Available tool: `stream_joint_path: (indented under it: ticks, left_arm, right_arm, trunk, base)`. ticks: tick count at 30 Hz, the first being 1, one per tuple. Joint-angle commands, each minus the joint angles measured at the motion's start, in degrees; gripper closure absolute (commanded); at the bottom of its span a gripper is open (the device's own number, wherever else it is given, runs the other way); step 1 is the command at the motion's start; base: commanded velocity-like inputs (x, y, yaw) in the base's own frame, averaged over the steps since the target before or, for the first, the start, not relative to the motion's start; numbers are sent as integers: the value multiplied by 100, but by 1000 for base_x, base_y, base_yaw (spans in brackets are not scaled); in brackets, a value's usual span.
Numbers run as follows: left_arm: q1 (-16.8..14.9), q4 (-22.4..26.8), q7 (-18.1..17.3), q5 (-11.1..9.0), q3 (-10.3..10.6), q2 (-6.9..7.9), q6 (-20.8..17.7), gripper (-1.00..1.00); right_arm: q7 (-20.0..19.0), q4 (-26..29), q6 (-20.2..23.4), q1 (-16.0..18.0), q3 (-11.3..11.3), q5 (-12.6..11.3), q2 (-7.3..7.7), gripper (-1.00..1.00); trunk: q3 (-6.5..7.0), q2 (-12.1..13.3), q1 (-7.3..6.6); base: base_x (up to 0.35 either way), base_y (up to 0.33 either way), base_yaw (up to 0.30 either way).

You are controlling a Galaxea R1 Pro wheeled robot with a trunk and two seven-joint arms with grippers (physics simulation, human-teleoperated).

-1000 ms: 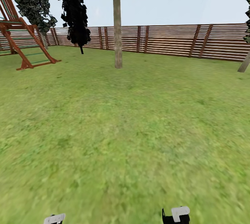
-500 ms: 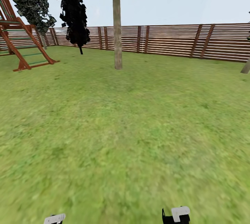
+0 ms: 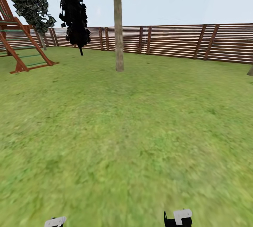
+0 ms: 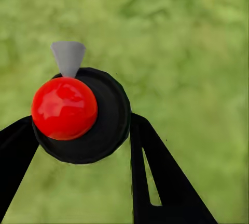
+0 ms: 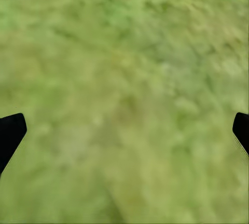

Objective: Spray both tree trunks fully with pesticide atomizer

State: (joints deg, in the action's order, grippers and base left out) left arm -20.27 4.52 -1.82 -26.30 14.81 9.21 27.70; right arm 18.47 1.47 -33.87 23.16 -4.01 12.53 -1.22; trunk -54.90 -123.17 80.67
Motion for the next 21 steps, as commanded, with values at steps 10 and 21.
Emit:
stream_joint_path:
  ticks: [10, 21]
  left_arm:
    - [-3, -4, -20, -68, 41, 2, 16, 100]
    - [-3, -4, -20, -68, 40, 2, 16, 100]
  right_arm:
    - [60, -6, 4, 4, -39, 31, -1, -100]
    - [60, -6, 4, 4, -39, 31, -1, -100]
  trunk:
    - [-5, -2, 3]
    - [-5, -2, 3]
  base:
    - [338, 0, 0]
    - [338, 0, 0]
